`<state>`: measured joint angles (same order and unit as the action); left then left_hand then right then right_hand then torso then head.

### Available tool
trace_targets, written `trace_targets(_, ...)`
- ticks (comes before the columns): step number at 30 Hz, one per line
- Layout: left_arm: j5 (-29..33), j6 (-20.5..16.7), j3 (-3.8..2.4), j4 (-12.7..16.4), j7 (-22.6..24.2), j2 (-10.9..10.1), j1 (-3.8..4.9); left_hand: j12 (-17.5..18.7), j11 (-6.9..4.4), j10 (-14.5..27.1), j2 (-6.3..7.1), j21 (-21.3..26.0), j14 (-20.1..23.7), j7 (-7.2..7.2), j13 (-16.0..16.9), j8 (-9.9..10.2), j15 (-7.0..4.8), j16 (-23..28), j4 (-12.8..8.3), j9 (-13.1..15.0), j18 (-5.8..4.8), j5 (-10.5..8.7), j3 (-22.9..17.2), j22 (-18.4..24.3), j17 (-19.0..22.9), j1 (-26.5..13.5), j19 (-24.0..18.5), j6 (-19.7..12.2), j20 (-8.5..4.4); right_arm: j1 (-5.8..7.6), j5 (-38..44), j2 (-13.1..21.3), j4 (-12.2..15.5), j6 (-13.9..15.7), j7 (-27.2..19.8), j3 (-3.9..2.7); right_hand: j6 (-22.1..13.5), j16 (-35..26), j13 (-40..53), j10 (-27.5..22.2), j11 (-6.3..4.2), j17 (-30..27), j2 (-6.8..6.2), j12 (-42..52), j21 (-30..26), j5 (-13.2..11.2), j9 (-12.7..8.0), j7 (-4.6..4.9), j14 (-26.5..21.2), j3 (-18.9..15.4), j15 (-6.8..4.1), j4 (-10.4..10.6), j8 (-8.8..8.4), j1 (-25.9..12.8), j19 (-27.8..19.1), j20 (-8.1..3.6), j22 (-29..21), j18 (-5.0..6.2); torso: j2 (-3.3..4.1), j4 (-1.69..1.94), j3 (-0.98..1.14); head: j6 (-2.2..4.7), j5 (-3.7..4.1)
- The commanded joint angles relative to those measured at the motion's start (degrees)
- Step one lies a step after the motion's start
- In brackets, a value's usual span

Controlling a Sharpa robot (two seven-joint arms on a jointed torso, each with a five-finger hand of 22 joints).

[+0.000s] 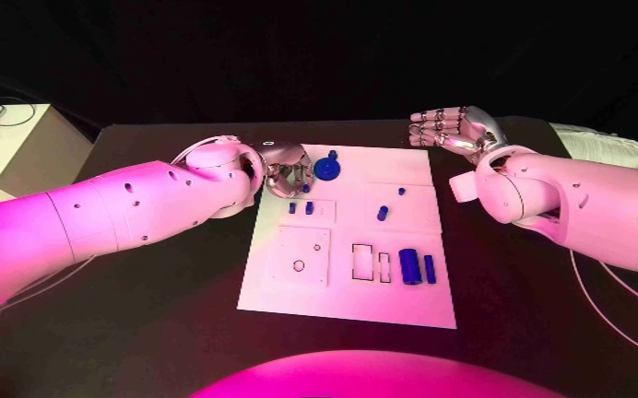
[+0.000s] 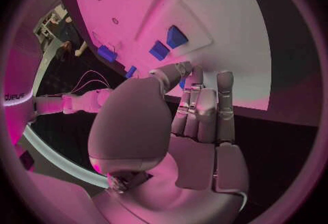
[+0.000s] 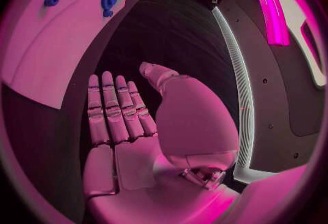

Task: Assemble the parts on the task board

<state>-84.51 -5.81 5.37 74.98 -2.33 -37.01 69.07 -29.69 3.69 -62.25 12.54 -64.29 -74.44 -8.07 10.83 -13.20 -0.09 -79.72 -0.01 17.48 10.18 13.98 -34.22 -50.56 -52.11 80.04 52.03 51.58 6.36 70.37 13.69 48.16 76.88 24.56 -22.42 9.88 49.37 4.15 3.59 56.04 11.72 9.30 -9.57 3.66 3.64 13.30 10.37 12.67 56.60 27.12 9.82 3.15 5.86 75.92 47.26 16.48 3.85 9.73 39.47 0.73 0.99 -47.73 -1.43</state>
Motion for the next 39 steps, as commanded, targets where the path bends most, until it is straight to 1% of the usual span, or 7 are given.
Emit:
trace_targets(1,0.0,-0.6,-0.04,0.1,-0.4,-0.1,-0.03,-0.6,-0.42,0.2,0.34,-0.1,-0.3,0.06,0.4,0.6,-0.04,-0.4,-0.1,-0.2,-0.35,-0.21,-0.1,-0.1,-0.2,-0.6,0.6,-1.0,-0.06,-0.04,0.1,0.0,0.1,-0.2,-0.4,-0.03,0.5,-0.2,0.0,0.3,0.13,-0.1,0.30,-0.1,0.1,-0.3,-0.1,2.28,0.1,-0.3,0.09,-0.2,-0.33,-0.4,-0.5,-0.07,-0.1,0.60,0.04,0.02,0.01,-0.01,0.08)
trace_targets(10,0.2,-0.9,-0.21,0.4,-0.9,-1.4,-0.04,-1.5,-0.49,0.9,0.92,0.2,-0.4,0.37,1.6,2.2,-0.11,-0.6,0.1,-0.9,-0.38,-0.22,-0.1,0.0,-0.6,-0.8,0.8,-3.6,-0.13,-0.04,1.4,0.2,0.0,0.3,-0.4,-0.03,1.0,0.6,0.0,0.1,-0.15,-0.3,0.04,0.0,0.4,-1.0,-0.3,1.78,0.8,-0.1,-0.20,-1.4,-0.30,0.6,-0.1,-0.17,0.1,0.75,-0.02,-0.01,0.02,0.00,0.25)
trace_targets(15,2.9,-3.4,-0.66,0.9,-0.3,-3.1,-0.03,-1.7,-0.31,1.5,0.76,1.3,0.8,0.19,2.2,2.5,-0.05,0.2,0.2,-1.1,-0.05,-0.17,-0.1,1.5,1.7,-0.6,-0.5,-4.1,-0.14,-0.04,6.8,0.5,-0.5,-0.7,0.0,-0.04,4.1,4.2,0.3,4.9,-1.91,1.3,0.17,0.6,2.7,-2.4,-0.2,0.22,6.5,2.0,-2.39,-3.1,0.80,1.7,5.2,-1.95,0.9,0.95,-0.04,0.02,0.04,0.34,0.58)
trace_targets(20,19.5,-7.2,-1.87,0.8,3.0,-5.2,0.01,1.6,2.88,7.6,-0.83,5.8,14.3,-2.31,0.6,-1.5,2.49,12.8,1.7,0.0,0.12,-0.14,-1.8,4.8,23.2,-0.8,-5.0,1.3,1.38,0.12,20.5,1.3,-0.2,-3.5,2.2,-0.11,7.8,9.0,0.5,11.2,-4.11,5.3,0.90,0.9,7.7,-2.7,0.5,-1.20,13.9,3.3,-5.71,-5.5,2.28,3.5,12.4,-5.62,3.3,0.79,-0.06,-0.06,0.07,0.90,1.01)
trace_targets(28,57.8,-5.3,-3.43,1.8,11.6,-9.6,0.35,2.0,3.26,8.2,-1.26,9.7,15.9,-2.48,-0.8,-2.9,3.14,17.3,3.5,0.1,0.28,-0.29,0.3,7.0,25.8,-2.8,-6.8,-0.3,2.63,1.26,48.6,2.6,2.9,-3.4,10.7,-0.24,12.0,23.9,0.8,17.1,-6.88,17.6,2.88,0.0,27.0,-4.1,0.5,-3.30,26.4,-2.0,-9.76,-8.1,2.11,4.2,18.2,-11.60,16.5,0.30,-0.01,-0.01,0.05,1.73,2.06)
trace_targets(34,73.0,-2.7,-3.73,4.0,14.7,-12.2,0.40,1.8,3.37,8.3,-1.49,10.5,16.1,-2.55,-0.9,-3.2,3.24,17.6,3.7,0.1,0.30,-0.31,0.9,7.6,25.9,-2.8,-6.6,-0.6,2.74,1.70,60.1,3.4,4.7,-4.0,16.5,-0.25,12.9,38.5,1.6,18.5,-7.43,27.9,1.61,-0.1,36.4,-4.2,0.6,-3.97,26.4,0.3,-10.47,-7.9,1.23,2.5,17.3,-12.08,24.1,0.45,0.04,0.00,-0.01,2.03,2.56)
trace_targets(39,76.5,-1.2,-3.81,6.5,16.1,-14.6,0.35,1.2,3.33,8.0,-1.46,11.6,16.2,-2.62,-0.8,-3.5,3.25,17.7,3.9,0.0,0.33,-0.30,1.9,8.5,26.0,-3.1,-6.2,-1.3,2.86,1.75,72.4,3.7,7.3,-6.1,23.8,-0.25,12.6,63.2,2.0,18.0,-7.40,51.5,-1.01,0.0,48.2,-3.9,1.1,-4.04,30.1,2.5,-10.25,-6.3,0.63,-0.2,23.0,-11.74,37.1,-0.96,0.03,0.05,0.06,1.86,2.53)
